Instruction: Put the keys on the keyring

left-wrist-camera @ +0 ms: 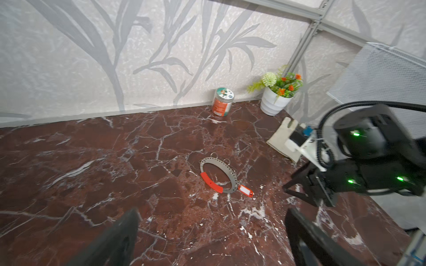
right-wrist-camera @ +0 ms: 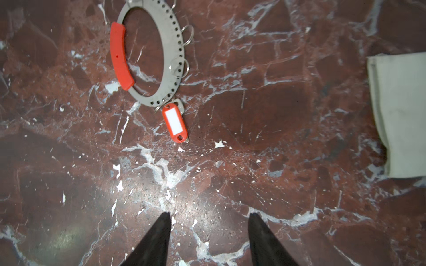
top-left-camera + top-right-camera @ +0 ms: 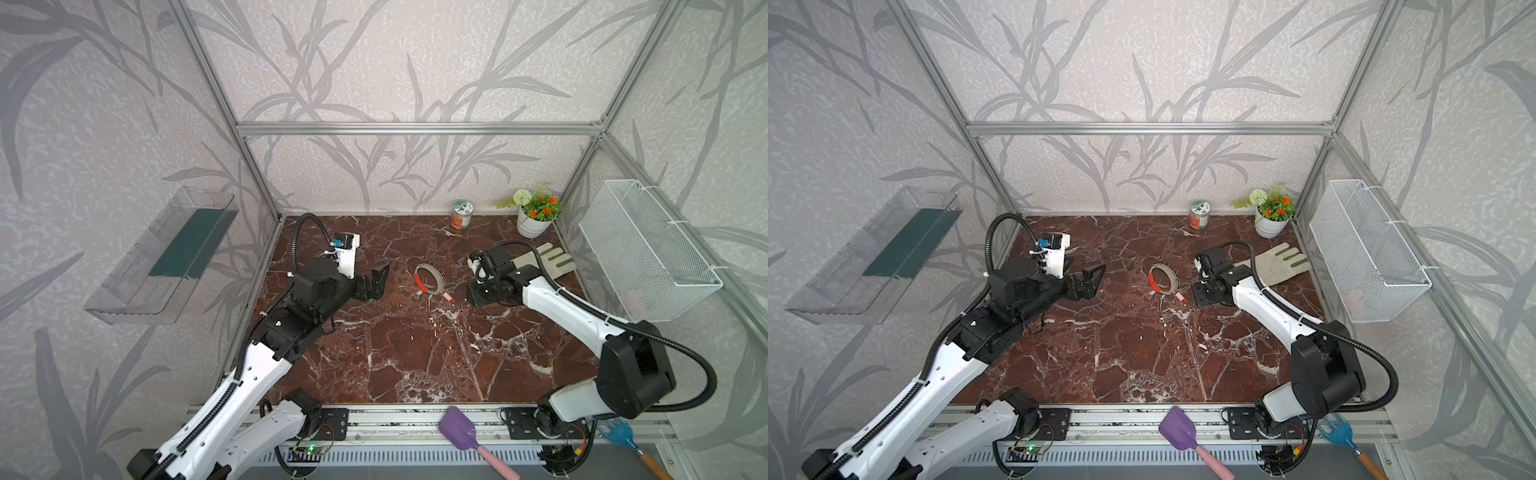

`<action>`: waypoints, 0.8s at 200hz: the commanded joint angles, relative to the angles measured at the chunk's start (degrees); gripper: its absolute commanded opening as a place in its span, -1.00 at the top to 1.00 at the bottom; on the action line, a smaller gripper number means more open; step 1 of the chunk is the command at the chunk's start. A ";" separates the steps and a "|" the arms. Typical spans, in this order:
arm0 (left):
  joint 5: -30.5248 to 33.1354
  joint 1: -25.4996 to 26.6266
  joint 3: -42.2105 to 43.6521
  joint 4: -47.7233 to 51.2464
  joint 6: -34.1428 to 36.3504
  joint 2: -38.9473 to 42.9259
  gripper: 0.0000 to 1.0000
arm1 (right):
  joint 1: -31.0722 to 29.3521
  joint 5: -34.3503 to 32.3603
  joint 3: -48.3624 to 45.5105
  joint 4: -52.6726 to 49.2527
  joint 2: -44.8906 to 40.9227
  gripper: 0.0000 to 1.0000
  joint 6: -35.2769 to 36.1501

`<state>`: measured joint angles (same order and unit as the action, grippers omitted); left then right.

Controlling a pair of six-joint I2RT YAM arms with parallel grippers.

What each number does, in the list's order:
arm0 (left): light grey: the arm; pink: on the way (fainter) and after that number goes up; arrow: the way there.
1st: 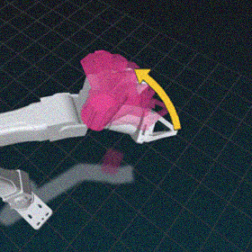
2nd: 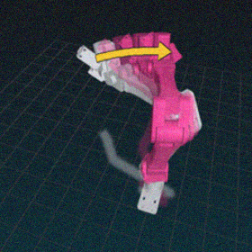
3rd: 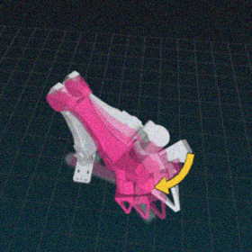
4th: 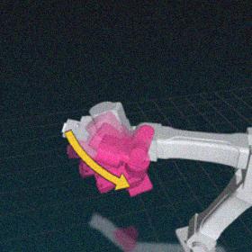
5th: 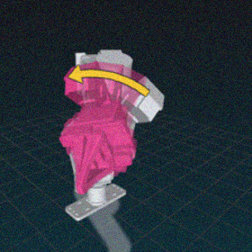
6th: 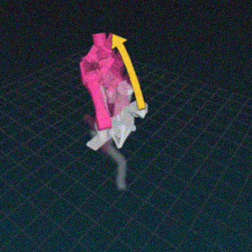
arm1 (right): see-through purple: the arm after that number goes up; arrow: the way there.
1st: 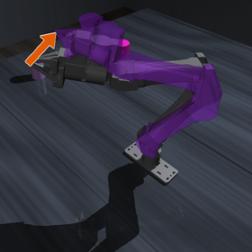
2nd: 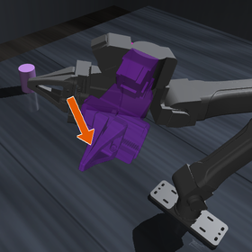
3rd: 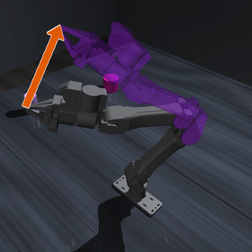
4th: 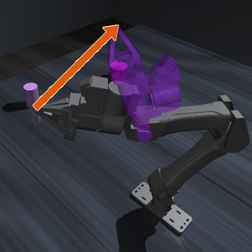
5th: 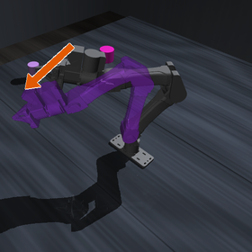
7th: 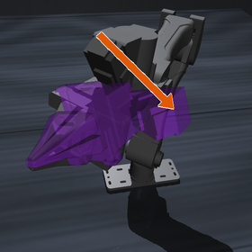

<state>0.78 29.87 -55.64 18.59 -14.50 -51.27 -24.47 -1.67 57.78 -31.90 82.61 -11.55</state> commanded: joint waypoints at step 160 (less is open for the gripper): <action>40.82 -12.05 23.43 -26.02 10.41 -19.39 -0.98 | 11.42 -25.66 -33.01 59.24 -10.34 -0.98 5.68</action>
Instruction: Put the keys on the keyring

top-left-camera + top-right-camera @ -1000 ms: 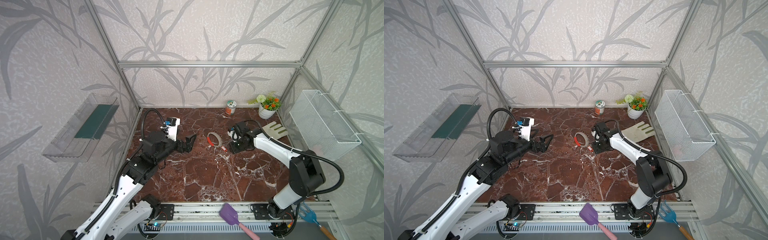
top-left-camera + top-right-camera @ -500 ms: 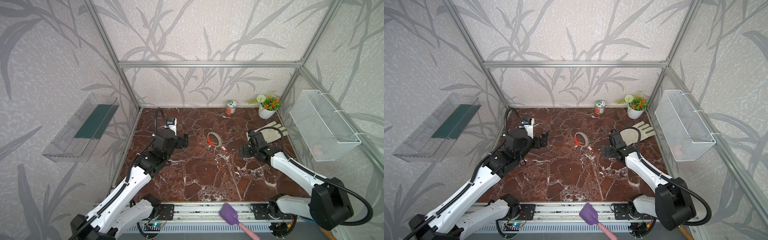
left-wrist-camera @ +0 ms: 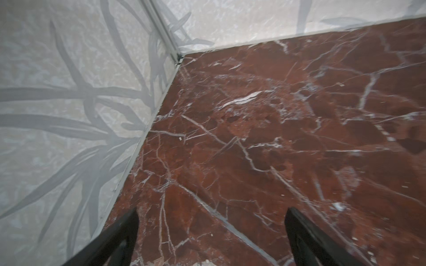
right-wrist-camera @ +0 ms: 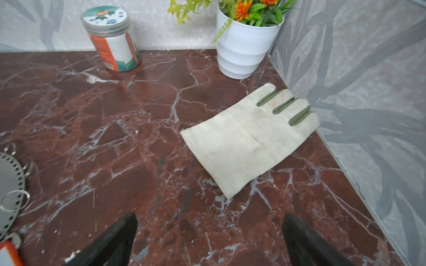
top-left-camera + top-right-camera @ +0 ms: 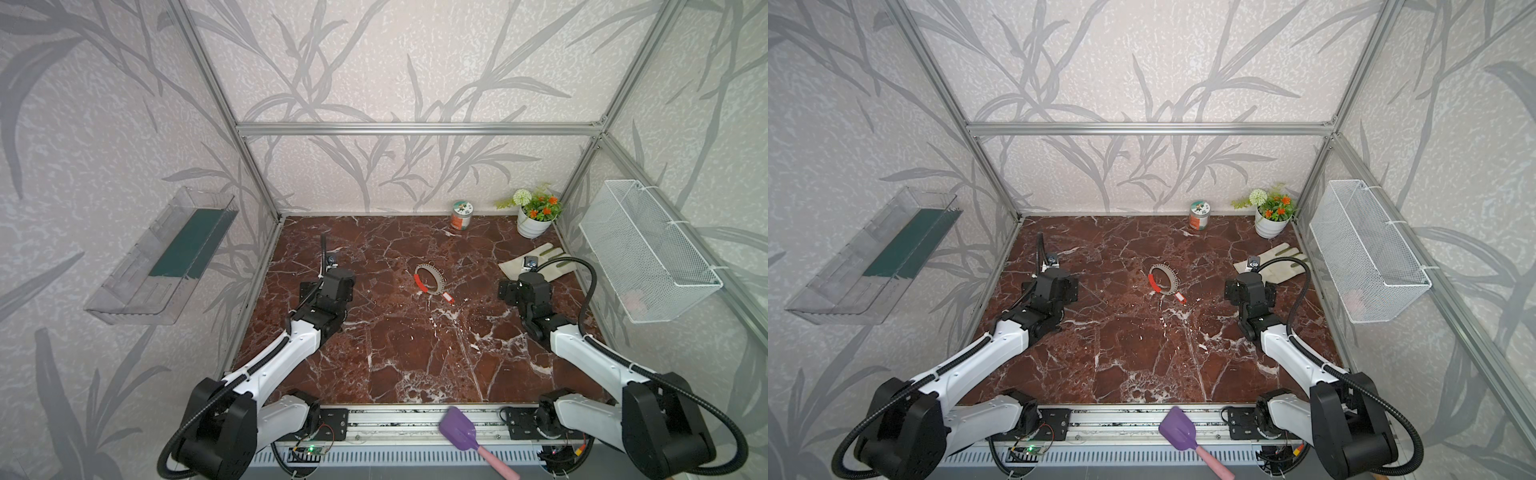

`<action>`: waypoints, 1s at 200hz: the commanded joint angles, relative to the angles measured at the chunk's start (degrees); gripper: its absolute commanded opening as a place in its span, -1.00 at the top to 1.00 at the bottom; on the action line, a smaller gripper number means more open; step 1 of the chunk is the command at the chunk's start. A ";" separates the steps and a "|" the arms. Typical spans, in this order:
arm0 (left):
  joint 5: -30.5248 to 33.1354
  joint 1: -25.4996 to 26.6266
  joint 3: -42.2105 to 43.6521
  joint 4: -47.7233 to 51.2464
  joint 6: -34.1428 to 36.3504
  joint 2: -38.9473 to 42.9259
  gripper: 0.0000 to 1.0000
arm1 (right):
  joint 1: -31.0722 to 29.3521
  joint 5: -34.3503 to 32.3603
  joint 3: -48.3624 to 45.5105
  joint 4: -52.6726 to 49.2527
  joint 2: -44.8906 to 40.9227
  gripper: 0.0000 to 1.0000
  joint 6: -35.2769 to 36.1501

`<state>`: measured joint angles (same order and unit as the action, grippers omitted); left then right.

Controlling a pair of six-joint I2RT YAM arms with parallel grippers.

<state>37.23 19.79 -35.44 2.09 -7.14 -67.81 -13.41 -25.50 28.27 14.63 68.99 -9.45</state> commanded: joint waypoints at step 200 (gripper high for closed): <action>-26.70 -19.70 12.85 -52.01 4.32 -20.78 -0.98 | 4.27 9.51 -7.07 40.58 20.95 -0.98 10.97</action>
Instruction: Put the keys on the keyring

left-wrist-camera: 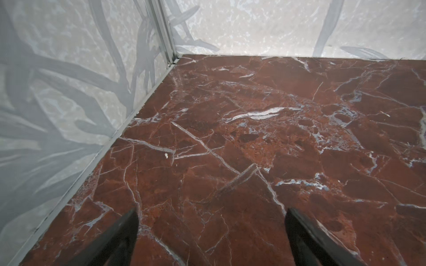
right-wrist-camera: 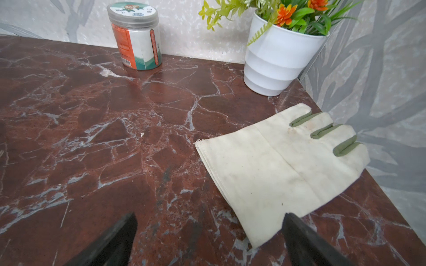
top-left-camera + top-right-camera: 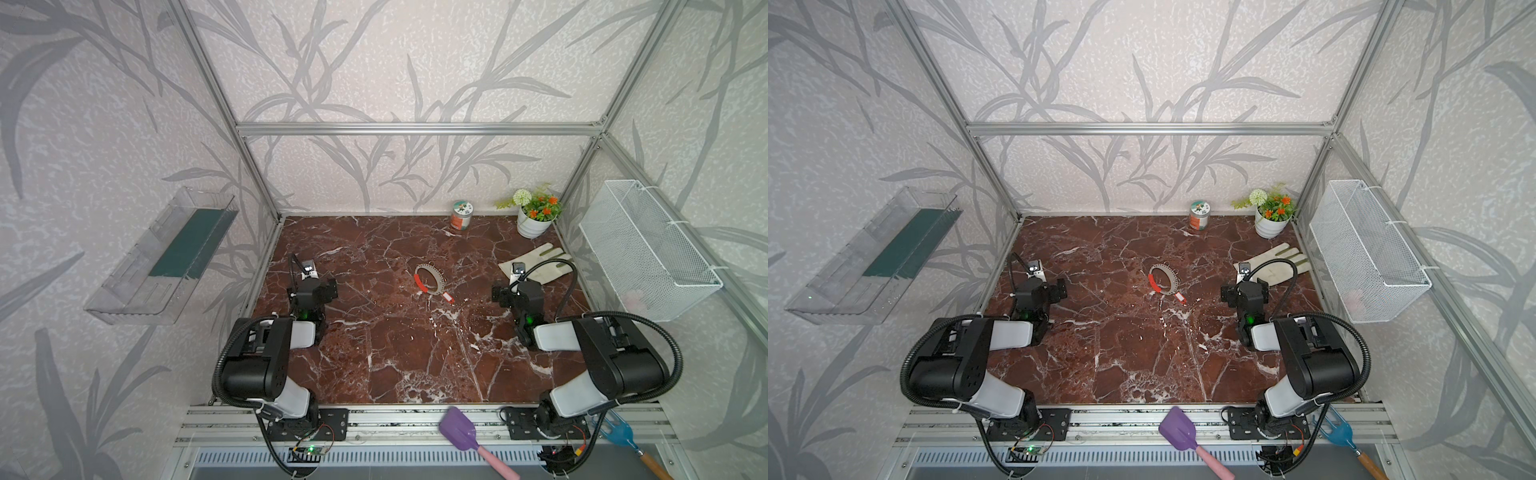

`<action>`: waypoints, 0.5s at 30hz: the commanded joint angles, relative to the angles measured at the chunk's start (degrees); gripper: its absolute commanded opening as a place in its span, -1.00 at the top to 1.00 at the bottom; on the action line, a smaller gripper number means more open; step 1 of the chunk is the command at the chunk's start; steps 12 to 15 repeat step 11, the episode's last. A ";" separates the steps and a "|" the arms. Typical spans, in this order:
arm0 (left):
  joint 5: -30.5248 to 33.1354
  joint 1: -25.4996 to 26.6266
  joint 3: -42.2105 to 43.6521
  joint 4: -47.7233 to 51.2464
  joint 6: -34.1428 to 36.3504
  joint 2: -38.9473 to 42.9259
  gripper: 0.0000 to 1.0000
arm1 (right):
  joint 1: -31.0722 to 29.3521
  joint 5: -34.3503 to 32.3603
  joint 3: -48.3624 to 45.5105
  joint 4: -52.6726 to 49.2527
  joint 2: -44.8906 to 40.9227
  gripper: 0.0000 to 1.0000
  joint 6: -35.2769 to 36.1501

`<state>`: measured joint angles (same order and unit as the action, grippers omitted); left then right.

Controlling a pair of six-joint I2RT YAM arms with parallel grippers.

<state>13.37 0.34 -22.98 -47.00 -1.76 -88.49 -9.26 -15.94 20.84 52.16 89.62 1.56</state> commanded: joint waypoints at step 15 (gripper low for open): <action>-2.89 -0.25 1.10 -5.86 -0.70 -0.88 -0.98 | -0.06 0.17 0.35 3.33 0.42 -0.98 0.32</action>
